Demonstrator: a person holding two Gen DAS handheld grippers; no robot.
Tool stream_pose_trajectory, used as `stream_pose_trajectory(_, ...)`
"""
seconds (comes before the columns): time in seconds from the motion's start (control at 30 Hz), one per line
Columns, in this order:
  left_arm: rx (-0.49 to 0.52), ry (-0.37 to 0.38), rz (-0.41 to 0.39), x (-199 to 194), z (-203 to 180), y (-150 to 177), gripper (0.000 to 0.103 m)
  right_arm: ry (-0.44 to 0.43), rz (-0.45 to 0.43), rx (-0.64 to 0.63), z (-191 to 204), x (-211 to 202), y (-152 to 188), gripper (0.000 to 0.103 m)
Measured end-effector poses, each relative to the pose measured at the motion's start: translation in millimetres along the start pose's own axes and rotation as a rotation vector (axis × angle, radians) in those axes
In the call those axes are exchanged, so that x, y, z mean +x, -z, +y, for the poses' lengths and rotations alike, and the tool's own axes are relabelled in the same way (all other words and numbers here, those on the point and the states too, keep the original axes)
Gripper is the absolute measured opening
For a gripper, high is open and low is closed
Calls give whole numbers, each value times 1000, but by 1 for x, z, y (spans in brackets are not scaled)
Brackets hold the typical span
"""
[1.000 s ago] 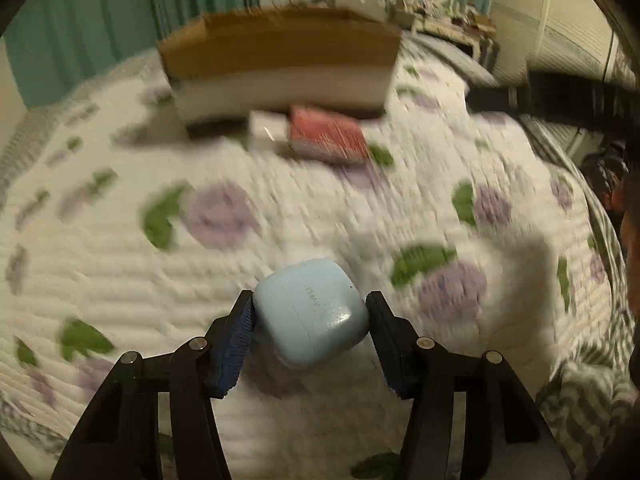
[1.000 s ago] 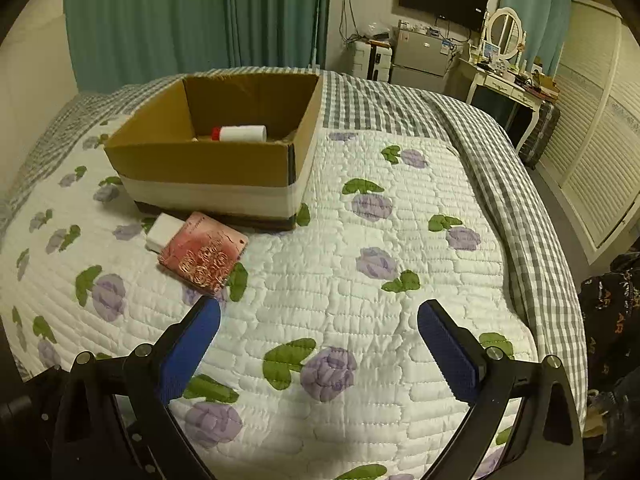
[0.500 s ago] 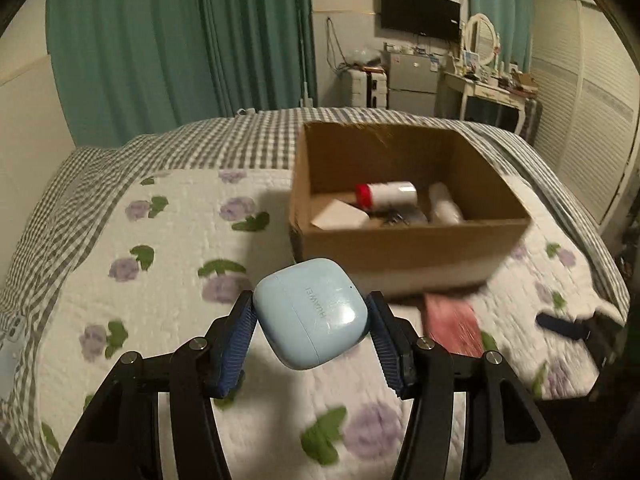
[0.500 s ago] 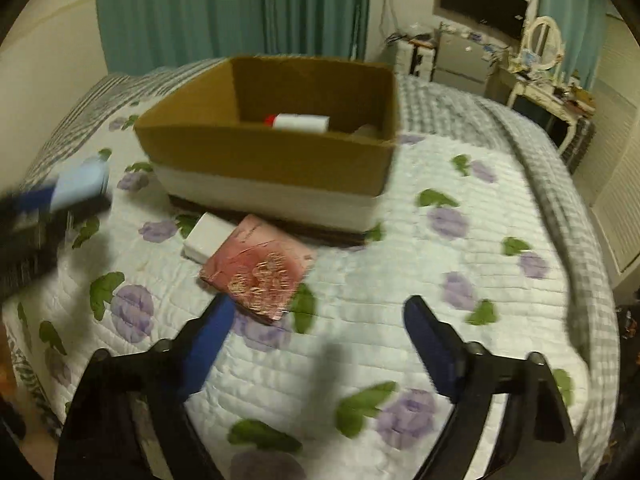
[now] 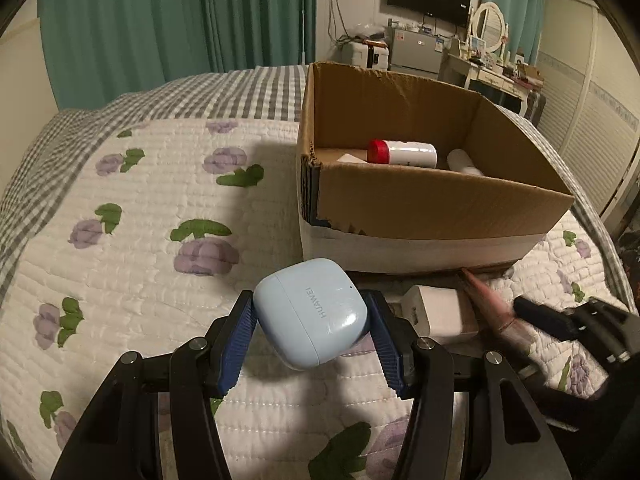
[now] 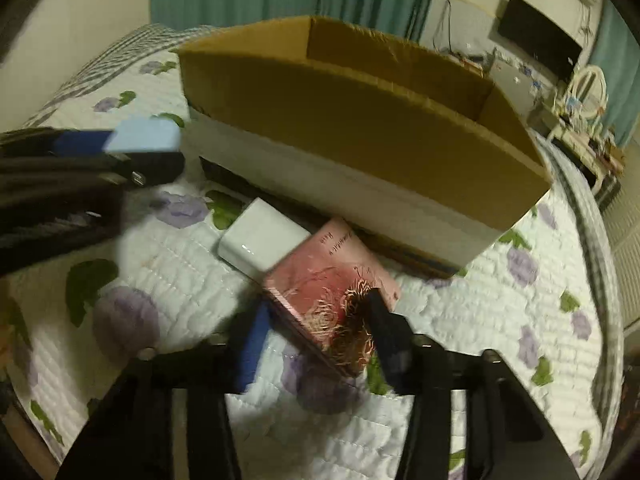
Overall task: Organize rigid objects
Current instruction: 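Grasp the pink card case with the right gripper while the left holds the blue case, then carry the blue case and pink card case into the box and release both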
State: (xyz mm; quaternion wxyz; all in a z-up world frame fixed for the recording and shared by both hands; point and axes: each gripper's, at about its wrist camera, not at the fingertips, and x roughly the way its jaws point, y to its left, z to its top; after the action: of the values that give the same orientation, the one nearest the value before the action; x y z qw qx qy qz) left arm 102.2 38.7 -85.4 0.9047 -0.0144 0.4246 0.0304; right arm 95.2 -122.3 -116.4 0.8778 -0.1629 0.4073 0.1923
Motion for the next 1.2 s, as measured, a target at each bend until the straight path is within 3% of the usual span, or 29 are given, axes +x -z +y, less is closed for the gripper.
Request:
stream_pose_trajectory(0.17,-6,7,0,-2,1,0,57,-62,-34,159,-35,-9,-7,29)
stream_pose_trajectory(0.33,3,5,-4,-6,-2,2,57,-11,-21,119,-31,2,-12,29)
stream_pose_trajectory(0.53,23,10,-15,-14,-10,4,57,-19,-2,105,-31,13,-11,26)
stream_pose_trajectory(0.67,40,19,-29,-24,-19,4,57,16,-41,102,-33,-13,-8,10)
stream_pose_trajectory(1.03,63,46,-92,-70,-37,0,57,-8,-94,216,-58,-71,-3,9)
stream_pose_trajectory(1.2,63,63,-126,-94,-46,-13,57,-12,-120,227,-62,-97,-18,9)
